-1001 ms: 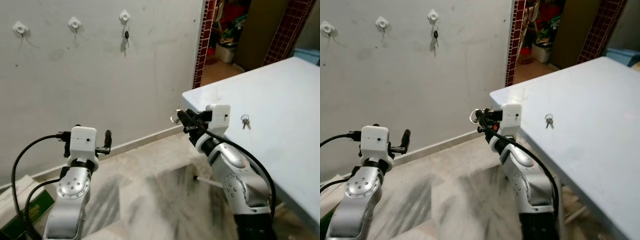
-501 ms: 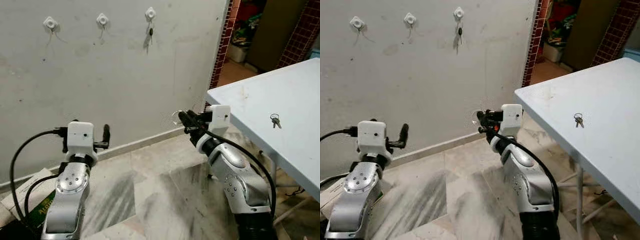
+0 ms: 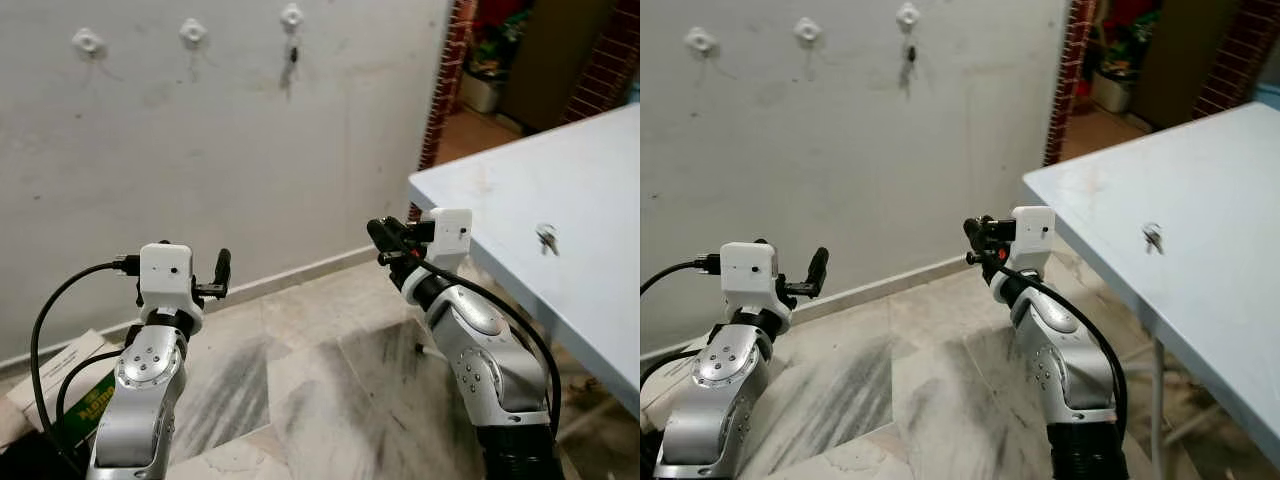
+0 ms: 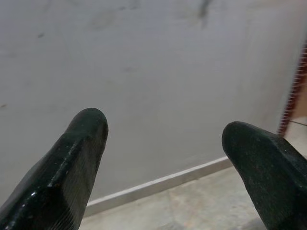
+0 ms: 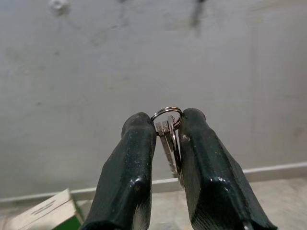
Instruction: Hang keys on a hook
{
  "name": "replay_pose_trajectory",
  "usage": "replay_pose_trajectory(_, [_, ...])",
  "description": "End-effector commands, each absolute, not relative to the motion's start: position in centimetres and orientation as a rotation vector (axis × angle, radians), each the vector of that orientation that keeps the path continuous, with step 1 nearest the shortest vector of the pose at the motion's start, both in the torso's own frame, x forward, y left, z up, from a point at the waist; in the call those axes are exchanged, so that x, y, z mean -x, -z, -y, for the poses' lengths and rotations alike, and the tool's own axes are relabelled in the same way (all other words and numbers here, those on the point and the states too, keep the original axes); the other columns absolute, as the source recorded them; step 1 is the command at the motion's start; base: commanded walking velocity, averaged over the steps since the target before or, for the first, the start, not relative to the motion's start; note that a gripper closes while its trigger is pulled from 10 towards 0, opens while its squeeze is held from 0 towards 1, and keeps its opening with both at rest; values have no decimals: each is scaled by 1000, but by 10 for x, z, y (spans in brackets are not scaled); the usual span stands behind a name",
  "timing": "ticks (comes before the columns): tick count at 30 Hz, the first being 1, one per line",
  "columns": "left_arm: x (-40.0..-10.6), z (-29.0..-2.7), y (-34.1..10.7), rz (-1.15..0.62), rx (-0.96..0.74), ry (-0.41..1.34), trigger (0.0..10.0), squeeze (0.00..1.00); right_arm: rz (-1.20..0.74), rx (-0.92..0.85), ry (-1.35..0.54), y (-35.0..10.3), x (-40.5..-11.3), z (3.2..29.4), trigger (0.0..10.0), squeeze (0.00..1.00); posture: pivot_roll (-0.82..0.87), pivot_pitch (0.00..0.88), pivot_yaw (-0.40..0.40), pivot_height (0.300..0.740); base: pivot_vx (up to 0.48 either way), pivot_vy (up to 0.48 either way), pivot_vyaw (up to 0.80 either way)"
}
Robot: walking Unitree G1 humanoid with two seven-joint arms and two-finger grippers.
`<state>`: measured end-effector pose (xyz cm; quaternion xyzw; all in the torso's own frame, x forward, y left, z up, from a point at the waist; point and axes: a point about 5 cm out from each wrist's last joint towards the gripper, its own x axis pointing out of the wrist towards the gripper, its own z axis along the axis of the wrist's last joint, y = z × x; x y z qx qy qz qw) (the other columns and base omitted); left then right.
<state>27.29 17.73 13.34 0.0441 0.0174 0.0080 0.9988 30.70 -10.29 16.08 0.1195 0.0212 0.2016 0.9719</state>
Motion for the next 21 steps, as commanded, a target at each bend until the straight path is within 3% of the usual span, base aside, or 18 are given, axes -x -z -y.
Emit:
replay_pose_trajectory(1, [-272, -178, -134, -40, -76, -6, 10000, 0, -32, -240, -422, -164, -307, 99, 10000, 0, 44, 0, 43, 740, 334, 0, 556])
replay_pose_trajectory(21, [-271, -175, -131, -58, -50, 14, 10000, 0, -41, -240, -420, -161, -307, 99, 10000, 0, 46, 0, 41, 740, 343, 0, 483])
